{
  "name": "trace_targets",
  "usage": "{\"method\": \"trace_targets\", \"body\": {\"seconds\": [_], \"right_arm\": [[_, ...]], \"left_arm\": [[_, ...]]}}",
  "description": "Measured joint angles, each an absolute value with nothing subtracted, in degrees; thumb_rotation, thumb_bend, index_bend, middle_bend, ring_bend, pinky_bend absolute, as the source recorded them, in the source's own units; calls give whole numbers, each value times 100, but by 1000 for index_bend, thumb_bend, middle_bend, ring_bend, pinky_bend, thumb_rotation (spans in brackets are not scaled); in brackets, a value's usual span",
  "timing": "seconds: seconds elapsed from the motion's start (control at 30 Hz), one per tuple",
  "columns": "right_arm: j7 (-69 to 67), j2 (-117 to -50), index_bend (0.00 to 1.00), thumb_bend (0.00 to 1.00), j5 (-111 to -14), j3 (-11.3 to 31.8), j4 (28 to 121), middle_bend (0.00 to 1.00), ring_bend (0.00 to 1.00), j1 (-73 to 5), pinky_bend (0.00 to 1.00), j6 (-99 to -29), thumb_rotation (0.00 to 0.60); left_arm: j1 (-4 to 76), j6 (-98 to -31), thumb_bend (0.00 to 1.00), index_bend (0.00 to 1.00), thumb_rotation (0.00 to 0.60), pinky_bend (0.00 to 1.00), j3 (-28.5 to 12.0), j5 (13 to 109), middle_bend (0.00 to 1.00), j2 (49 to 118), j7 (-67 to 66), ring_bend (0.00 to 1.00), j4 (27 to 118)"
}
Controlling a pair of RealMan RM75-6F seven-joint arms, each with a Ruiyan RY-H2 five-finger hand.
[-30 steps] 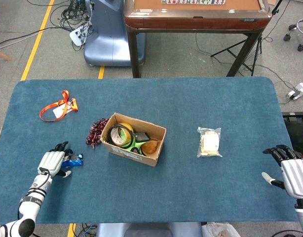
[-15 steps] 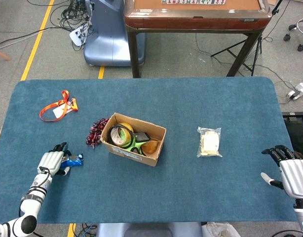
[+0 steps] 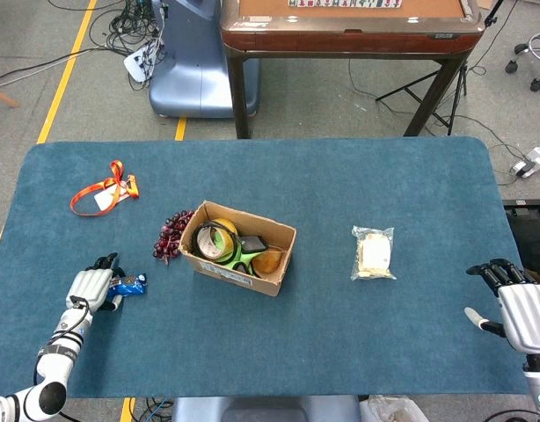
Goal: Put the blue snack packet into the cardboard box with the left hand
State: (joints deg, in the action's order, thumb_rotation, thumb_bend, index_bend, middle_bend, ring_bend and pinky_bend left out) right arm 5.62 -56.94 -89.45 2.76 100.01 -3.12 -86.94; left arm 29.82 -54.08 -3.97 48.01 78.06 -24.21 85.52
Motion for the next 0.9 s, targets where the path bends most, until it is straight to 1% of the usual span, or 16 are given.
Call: {"method": "trace_targets", "body": {"seconds": [0.17, 0.33, 0.6, 0.77, 0.9], "right_arm": [[563, -5693, 364, 3, -8947, 277, 10001, 377, 234, -312, 437, -8696, 600], [573, -5702, 364, 4, -8955, 272, 10000, 377, 234, -312, 437, -8694, 600], [573, -5707, 364, 4, -8952, 275, 10000, 377, 234, -311, 437, -8697, 600], [569, -5703, 364, 4, -8948, 273, 10004, 377, 234, -310, 437, -8694, 600], [571, -5704, 364, 4, -8953, 268, 10006, 377, 234, -313, 437, -8682, 600]], "left_arm": [[2931, -5503, 449, 538, 600, 189, -407, 4939, 0, 7826, -2250, 0, 8523], [2865, -5612, 465, 587, 600, 190, -400, 5158, 0, 7801, -2085, 0, 8537], [2690, -5952, 468, 601, 600, 192, -370, 5579, 0, 7600, -1866, 0, 8778], [2550, -6299, 468, 604, 600, 192, -369, 5743, 0, 7392, -1853, 0, 9108], [2440, -6634, 468, 606, 600, 192, -458, 5860, 0, 7154, -1785, 0, 9434]]}}
